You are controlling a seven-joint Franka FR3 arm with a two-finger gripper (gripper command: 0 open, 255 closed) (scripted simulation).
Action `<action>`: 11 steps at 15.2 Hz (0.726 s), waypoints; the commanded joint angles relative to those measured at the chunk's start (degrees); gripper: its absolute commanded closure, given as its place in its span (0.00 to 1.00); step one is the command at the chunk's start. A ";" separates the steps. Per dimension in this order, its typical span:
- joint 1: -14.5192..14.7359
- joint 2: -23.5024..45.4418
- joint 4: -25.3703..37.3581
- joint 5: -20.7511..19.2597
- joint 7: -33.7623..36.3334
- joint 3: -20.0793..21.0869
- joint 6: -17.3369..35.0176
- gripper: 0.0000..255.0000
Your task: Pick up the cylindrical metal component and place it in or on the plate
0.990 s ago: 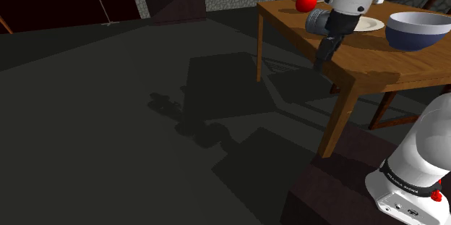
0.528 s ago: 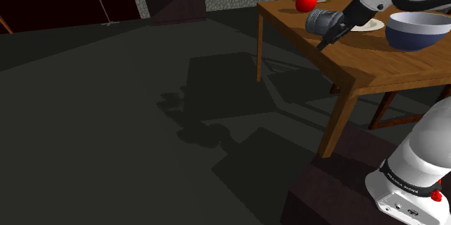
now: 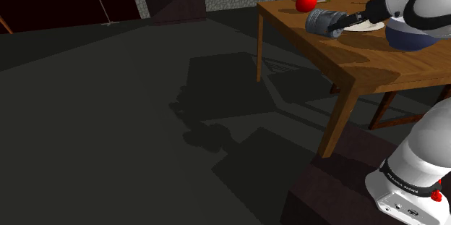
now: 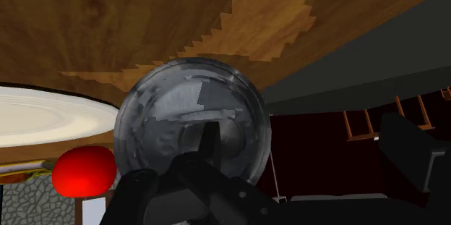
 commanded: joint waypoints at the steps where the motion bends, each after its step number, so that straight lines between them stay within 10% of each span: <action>1: 0.53 -1.82 -2.07 0.67 -2.73 -3.73 6.35 0.00; 11: 5.47 6.50 -1.26 1.70 -3.56 -5.50 14.95 0.00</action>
